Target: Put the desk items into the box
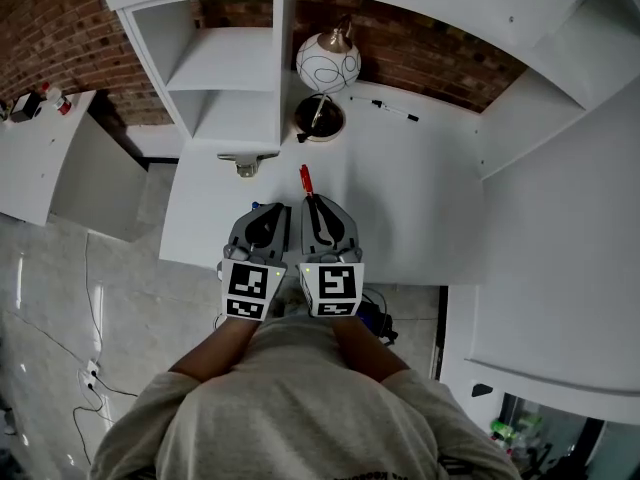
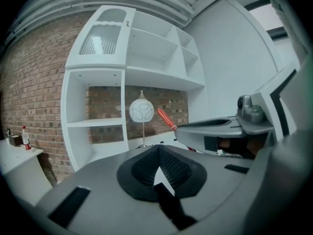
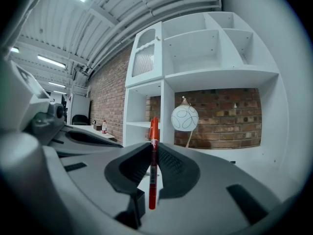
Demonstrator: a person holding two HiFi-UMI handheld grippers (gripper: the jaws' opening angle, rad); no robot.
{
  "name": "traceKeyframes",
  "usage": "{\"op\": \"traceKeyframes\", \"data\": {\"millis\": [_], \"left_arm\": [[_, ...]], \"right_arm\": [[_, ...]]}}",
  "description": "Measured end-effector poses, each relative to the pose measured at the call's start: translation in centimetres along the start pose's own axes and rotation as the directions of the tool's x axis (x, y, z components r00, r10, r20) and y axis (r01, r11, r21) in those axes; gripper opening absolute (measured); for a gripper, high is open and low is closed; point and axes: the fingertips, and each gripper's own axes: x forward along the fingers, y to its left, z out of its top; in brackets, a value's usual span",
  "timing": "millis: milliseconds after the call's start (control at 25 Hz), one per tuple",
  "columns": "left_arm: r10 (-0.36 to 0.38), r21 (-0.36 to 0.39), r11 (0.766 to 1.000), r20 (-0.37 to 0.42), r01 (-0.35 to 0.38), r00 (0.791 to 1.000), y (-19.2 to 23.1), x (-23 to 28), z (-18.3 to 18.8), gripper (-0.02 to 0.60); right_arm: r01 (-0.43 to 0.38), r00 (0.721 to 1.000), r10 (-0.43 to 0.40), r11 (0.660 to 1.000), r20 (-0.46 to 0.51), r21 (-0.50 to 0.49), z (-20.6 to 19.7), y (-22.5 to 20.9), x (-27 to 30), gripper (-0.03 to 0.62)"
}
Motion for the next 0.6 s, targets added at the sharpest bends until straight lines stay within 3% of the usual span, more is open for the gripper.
{"op": "traceKeyframes", "data": {"millis": [600], "left_arm": [[0.111,-0.005,0.994,-0.029,-0.111,0.993,3.5,-2.5,-1.0,0.003]], "right_arm": [[-0.154,0.988,0.154,0.988,0.028,0.007,0.6,5.1,2.6,0.052]]}}
